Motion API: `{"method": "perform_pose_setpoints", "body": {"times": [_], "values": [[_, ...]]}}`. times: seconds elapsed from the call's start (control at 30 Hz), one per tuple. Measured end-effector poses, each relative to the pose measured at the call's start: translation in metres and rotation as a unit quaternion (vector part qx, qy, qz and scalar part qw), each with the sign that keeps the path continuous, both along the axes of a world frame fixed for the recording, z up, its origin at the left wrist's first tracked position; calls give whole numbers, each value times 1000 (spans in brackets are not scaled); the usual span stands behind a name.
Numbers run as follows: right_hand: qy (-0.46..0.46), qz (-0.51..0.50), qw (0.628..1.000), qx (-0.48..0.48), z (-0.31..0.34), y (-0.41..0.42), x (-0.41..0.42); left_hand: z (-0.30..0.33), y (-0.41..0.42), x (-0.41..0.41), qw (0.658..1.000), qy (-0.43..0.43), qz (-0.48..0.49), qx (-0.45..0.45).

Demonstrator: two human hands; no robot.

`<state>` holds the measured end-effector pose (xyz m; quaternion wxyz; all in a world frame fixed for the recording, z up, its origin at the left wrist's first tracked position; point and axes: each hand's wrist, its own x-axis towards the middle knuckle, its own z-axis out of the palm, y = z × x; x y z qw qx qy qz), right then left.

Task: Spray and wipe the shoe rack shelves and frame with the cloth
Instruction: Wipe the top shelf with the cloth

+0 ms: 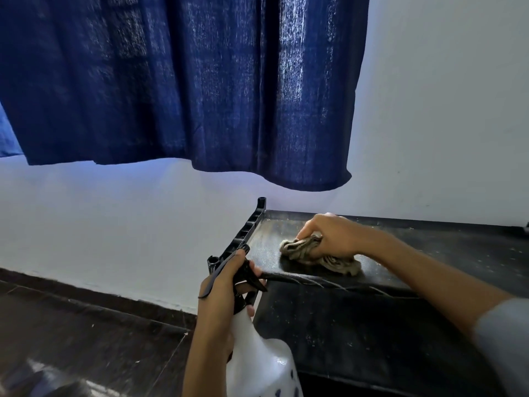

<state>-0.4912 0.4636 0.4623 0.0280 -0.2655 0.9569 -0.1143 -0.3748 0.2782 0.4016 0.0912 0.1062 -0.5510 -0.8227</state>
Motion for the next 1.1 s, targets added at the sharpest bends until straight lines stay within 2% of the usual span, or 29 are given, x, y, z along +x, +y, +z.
{"method": "perform_pose_setpoints", "body": {"times": [0.1,0.17,0.23,0.3,0.37,0.43,0.5,0.63,0.77,0.93,1.03,1.1], "values": [[66,-113,991,36,-4,-11,-19,3,1,2,1000,-2,-4,-1],[88,-141,985,51,-4,-26,-28,4,2,3,1000,-9,-5,9],[94,-102,989,60,-5,-40,-27,3,2,4,1000,-17,1,14],[81,-7,995,55,-5,-43,-12,2,3,4,1000,-21,11,13],[45,76,996,13,-3,-33,10,3,4,3,999,-20,18,25],[-6,114,993,-24,0,-20,24,3,5,1,999,-19,13,33],[-28,115,992,-48,2,-14,25,2,7,1,999,-29,7,17],[32,98,994,-37,-5,-36,0,2,6,0,998,-55,16,3],[90,27,995,-12,-13,-64,-46,5,2,-2,998,-64,18,3],[130,-52,990,-29,-11,-70,-90,10,3,-4,997,-69,7,20],[151,-46,987,-33,-11,-68,-97,12,2,-8,996,-77,-2,36],[176,-22,984,3,-12,-65,-94,9,3,-9,997,-67,1,23]]}}
